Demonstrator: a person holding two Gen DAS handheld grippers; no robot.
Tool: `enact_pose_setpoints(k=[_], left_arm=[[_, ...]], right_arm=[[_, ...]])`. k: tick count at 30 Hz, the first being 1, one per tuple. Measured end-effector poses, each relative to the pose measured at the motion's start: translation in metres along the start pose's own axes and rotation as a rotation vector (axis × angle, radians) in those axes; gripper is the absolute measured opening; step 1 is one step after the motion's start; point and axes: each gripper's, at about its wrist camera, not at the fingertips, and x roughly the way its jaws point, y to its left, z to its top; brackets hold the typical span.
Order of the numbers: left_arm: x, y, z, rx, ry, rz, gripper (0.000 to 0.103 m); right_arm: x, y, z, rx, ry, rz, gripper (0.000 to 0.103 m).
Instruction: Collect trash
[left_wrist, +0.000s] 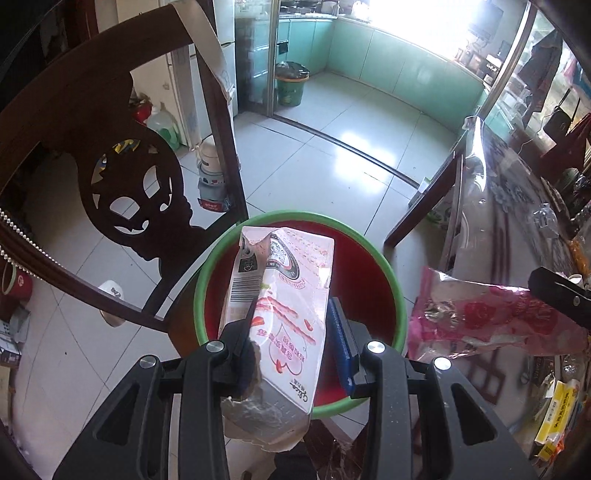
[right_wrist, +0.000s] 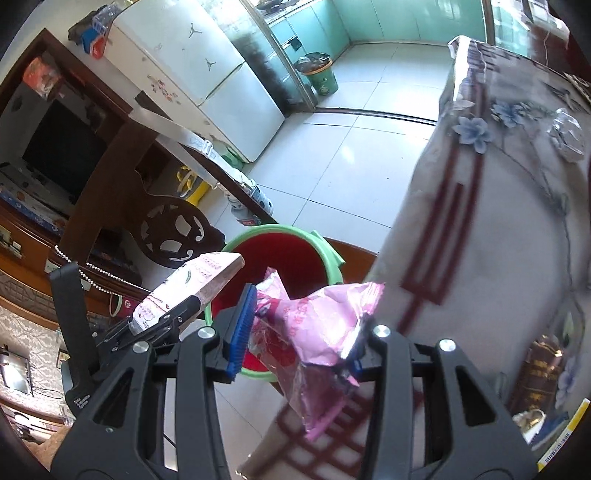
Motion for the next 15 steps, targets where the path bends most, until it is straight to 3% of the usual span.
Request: enact_pose_setpoints(k=[1,3,4,5,10,15], left_arm=[[0.002,0.000,0.001,0.003,0.004,-0.004,0.033],[0.006,-0.001,0.002,0.013,0.011,0.009,0.040],[0.005,-0.002,0.002,0.011,0.006,0.018,0.048],[0.004,-0.002,0.003,0.007,-0.003,0.014,0.063],[-0.005,-0.011,0.005,0.035,-0.035,-0.002,0.066],[-0.024,-0.039,0.004,0.086,-0.071,-0.064,0.068]], right_arm=[[0.002,0.001,0.002,-0.002,0.003,0.005,0.062],[0.004,0.003,0.004,-0.001,-0.003,-0.006,0.078],[0.001,0.004,0.005,-0.001,-0.023,-0.016,0.078],[-0.002,0.005,0.005,-0.002,-0.029,-0.019,0.078],[-0.036,0.004,-0.001,0.011,-0.054,-0.036,0.078],[-0.085,0.002,-0.019,-0.013,-0.099,-0.062,0.080]])
